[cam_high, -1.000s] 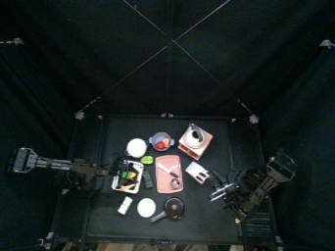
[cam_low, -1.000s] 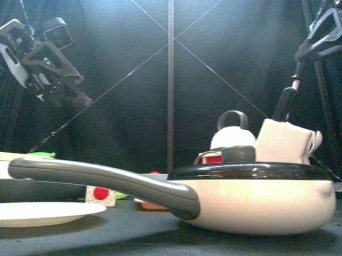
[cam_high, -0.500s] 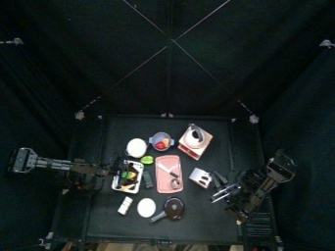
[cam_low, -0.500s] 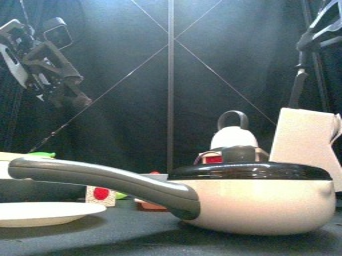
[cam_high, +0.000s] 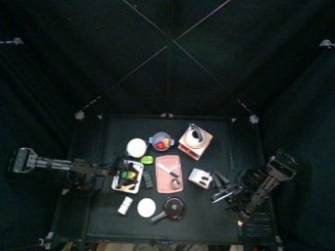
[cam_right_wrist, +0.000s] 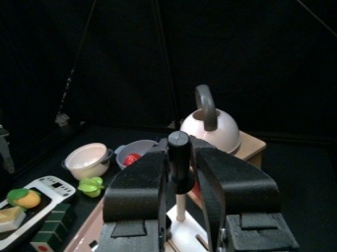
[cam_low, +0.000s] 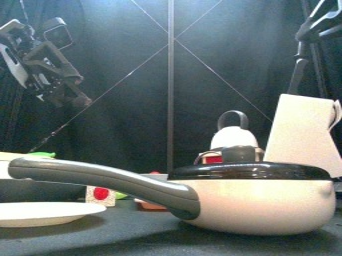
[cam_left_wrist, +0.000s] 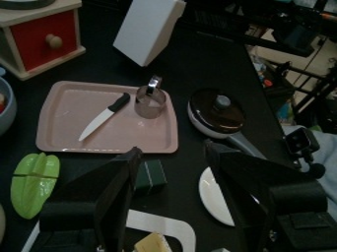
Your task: Pull out sharpener
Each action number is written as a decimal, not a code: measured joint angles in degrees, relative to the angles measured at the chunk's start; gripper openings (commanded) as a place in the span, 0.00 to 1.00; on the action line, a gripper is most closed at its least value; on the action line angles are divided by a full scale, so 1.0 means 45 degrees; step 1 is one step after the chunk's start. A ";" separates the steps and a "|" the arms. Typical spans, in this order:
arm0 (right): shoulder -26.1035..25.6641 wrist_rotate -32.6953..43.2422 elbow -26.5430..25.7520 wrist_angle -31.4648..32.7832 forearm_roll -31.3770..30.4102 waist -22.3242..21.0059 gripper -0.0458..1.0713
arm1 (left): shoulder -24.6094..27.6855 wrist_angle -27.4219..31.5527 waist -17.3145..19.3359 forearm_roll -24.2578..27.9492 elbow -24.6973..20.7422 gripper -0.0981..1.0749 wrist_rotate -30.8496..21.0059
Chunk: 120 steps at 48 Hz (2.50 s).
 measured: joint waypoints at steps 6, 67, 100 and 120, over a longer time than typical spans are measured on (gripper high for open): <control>-0.0508 -0.0625 -0.0313 0.0000 0.0039 -0.0020 0.45 | 0.0000 0.0000 0.0000 0.0000 0.0000 0.86 0.0000; -0.4883 -0.4043 -0.0859 -0.5410 0.3047 -0.2754 0.45 | 0.0000 0.0020 0.0020 0.0000 -0.0020 0.86 0.0000; -0.7441 -0.9316 -0.1113 -1.0820 0.6289 -0.5820 0.45 | 0.0000 0.0020 0.0020 0.0000 0.0000 0.86 0.0000; -0.7949 -1.1016 -0.1191 -1.1621 0.7754 -0.7773 0.45 | 0.0000 0.0039 0.0020 0.0000 0.0000 0.86 0.0000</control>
